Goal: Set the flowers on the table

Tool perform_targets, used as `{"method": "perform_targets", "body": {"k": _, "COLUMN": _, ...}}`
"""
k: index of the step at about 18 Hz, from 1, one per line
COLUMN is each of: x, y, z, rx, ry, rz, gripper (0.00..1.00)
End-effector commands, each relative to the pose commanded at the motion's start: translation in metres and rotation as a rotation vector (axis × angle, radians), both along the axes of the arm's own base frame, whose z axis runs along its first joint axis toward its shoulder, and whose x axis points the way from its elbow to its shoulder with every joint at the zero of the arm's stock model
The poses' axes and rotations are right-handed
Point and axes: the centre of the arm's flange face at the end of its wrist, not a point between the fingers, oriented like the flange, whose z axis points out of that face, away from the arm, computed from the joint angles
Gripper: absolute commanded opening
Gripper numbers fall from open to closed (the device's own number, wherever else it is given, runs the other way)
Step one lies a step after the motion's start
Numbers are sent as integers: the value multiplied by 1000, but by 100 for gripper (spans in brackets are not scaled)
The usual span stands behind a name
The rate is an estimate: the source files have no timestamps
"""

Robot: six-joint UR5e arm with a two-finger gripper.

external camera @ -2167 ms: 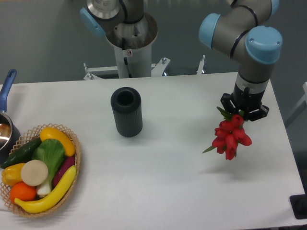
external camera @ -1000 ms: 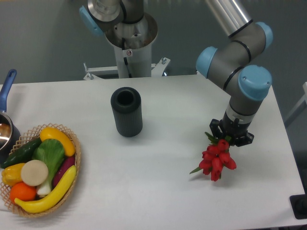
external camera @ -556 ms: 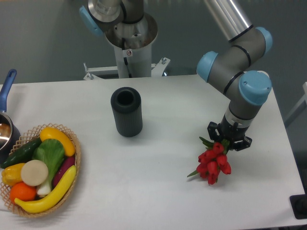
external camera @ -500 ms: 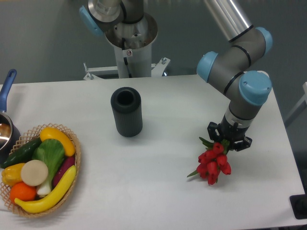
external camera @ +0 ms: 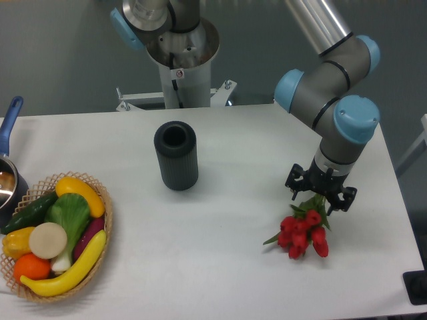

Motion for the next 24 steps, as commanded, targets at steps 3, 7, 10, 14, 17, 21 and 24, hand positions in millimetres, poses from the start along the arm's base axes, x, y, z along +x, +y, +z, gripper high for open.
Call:
{"method": "perform_targets", "body": {"k": 3, "x": -11, "y": -21, "z": 17, "rx": 9, "ry": 26, "rz": 31, "gripper": 100}}
{"method": "perform_targets", "body": {"k": 7, "x": -27, "y": -45, "z": 25, "rx": 8, "ry": 50, "rz": 55, "gripper": 100}}
{"method": "perform_targets", "body": {"k": 10, "x": -39, "y": -70, "z": 29, "rx": 3, "ry": 63, "rz": 39, "gripper": 100}}
{"method": "perform_targets", "body": {"k": 14, "x": -43, "y": -86, "z": 29, "rx": -8, "ry": 81, "rz": -57, "gripper": 100}}
{"method": "perform_targets", "body": {"k": 17, "x": -49, "y": -98, "z": 29, "rx": -10, "ry": 87, "rz": -63, "gripper": 100}}
{"method": "perform_targets", "body": {"k": 21, "x": -54, "y": -109, "z": 29, "rx": -14, "ry": 93, "rz": -76, "gripper": 100}}
{"method": "perform_targets", "body": {"k": 24, "x": -56, "y": -114, "z": 28, "rx": -14, "ry": 90, "rz": -68, "gripper": 100}}
